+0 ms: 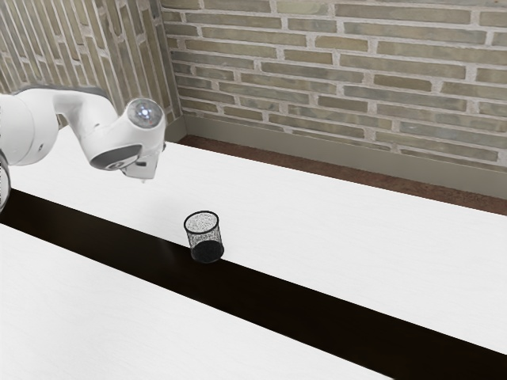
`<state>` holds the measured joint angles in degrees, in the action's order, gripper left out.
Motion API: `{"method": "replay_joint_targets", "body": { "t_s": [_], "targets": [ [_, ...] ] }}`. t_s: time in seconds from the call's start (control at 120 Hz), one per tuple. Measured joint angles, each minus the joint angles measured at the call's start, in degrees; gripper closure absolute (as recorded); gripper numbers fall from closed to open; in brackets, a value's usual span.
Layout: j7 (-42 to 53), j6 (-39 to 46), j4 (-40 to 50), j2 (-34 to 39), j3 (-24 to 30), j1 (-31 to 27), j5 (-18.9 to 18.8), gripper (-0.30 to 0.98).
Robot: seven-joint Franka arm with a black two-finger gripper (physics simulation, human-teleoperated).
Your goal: Take the marker out of the pen holder and place it to the left of the pen holder.
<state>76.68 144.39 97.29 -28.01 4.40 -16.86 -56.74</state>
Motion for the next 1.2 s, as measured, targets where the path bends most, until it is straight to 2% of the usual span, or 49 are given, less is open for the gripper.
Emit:
{"method": "replay_joint_targets", "body": {
  "t_s": [0.2, 0.683, 0.858, 1.0, 1.033, 1.05, 1.125, 1.158, 1.2],
  "targets": [
    [-6.7, 1.1, 0.7, -1.3, 0.0, 0.3, -1.4, 0.75],
    [-17.1, 1.6, 1.9, -2.5, 0.0, 0.7, -2.0, 0.75],
    [-18.5, 1.0, 2.0, -2.6, 0.0, 0.8, -1.4, 0.38],
    [-19.4, 0.6, 2.4, -1.7, 0.1, 0.9, -1.1, 0.19],
    [-19.6, 0.1, 4.5, 1.0, 0.9, 1.7, 1.5, 0.17],
    [-19.7, -1.0, 5.4, 3.3, 2.2, 2.0, 4.7, 0.15],
    [-20.6, -12.6, 6.9, 18.6, 6.4, 4.0, 24.8, 0.11],
    [-21.4, -18.2, 5.4, 24.4, 7.5, 5.5, 31.3, 0.09],
    [-22.4, -24.9, 1.8, 28.1, 8.2, 8.1, 38.1, 0.08]
  ]
}}
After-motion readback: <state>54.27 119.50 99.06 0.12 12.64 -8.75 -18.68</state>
